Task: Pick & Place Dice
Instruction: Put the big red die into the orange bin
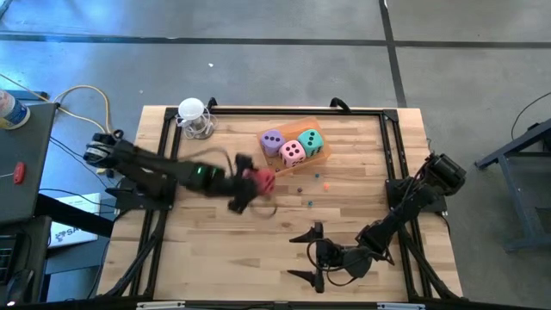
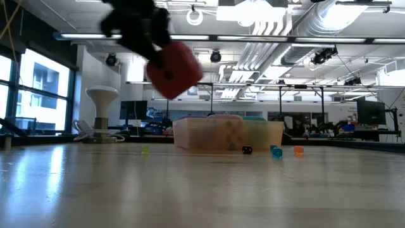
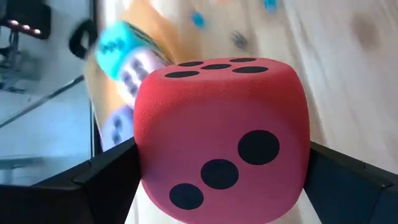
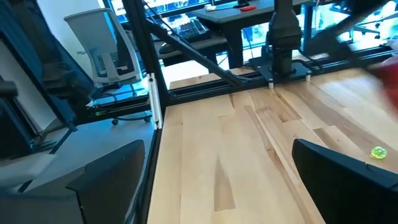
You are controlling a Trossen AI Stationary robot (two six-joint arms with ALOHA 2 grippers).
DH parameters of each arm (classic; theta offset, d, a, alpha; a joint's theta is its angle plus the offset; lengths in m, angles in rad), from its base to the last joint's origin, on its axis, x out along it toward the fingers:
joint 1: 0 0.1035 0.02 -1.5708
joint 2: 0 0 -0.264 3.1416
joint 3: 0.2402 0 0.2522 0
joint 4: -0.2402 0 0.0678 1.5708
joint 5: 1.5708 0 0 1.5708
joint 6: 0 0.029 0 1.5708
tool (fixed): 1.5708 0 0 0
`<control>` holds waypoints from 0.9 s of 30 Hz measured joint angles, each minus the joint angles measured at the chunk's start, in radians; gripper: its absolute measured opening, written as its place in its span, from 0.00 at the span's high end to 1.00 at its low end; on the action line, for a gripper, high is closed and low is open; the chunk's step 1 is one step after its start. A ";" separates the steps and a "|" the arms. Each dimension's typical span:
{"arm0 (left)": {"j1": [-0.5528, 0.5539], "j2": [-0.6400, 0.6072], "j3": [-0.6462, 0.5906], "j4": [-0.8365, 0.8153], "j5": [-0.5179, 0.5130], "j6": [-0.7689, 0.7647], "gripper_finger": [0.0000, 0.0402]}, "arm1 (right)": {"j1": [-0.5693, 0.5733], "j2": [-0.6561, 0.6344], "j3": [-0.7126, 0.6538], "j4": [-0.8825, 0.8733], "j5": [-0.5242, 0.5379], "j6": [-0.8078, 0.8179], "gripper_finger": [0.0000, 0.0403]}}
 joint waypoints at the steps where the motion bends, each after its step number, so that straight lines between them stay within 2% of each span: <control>1: 0.048 0.000 0.000 0.058 0.058 0.027 0.07 | 0.004 0.000 0.000 0.000 0.000 -0.001 0.01; 5: 0.223 0.006 0.001 0.227 0.343 0.042 0.07 | 0.017 0.000 0.000 0.000 0.001 -0.002 0.01; 8: 0.316 0.017 0.001 0.252 0.444 0.013 0.07 | 0.028 0.000 0.000 0.000 0.002 0.009 0.01; 15: 0.425 0.087 -0.007 0.250 0.487 -0.049 0.07 | 0.051 0.000 0.000 0.011 0.004 0.045 0.01; 27: 0.430 0.121 -0.007 0.257 0.467 -0.073 0.06 | 0.057 0.000 0.000 0.014 0.035 0.053 0.01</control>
